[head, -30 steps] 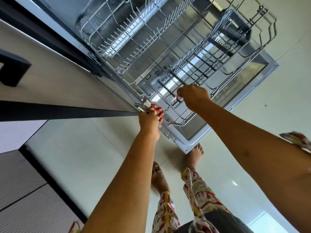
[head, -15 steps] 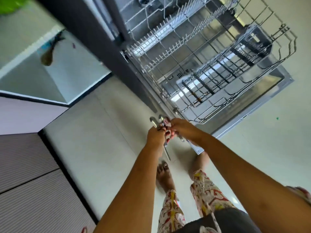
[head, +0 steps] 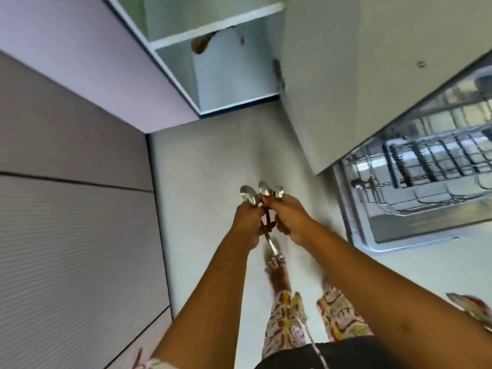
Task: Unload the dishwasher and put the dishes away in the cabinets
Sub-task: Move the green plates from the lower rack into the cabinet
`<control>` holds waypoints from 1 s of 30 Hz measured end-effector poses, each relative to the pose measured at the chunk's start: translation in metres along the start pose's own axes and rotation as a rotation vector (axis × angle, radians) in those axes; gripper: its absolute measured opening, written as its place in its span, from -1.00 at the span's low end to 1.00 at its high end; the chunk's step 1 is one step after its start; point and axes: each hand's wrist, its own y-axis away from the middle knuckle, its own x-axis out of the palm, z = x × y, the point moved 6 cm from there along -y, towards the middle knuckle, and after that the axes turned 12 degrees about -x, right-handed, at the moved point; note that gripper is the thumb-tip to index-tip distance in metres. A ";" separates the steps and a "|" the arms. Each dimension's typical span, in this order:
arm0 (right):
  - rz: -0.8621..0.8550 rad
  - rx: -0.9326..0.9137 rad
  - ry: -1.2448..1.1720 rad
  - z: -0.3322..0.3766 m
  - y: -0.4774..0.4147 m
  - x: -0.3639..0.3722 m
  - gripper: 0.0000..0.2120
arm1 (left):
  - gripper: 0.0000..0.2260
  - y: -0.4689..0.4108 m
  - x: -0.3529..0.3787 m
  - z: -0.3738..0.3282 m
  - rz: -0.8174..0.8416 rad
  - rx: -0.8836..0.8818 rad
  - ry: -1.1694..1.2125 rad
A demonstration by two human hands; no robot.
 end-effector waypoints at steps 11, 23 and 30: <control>0.273 -0.146 0.111 0.035 -0.002 0.100 -0.85 | -0.70 0.002 -0.104 -0.010 0.082 0.091 0.436; 0.344 -0.521 0.581 0.075 -0.007 0.193 -0.80 | -0.72 0.001 -0.171 -0.056 0.156 0.196 0.676; 0.211 -0.683 0.757 0.121 -0.042 0.191 -0.73 | -0.62 -0.006 -0.156 -0.104 0.118 0.191 0.690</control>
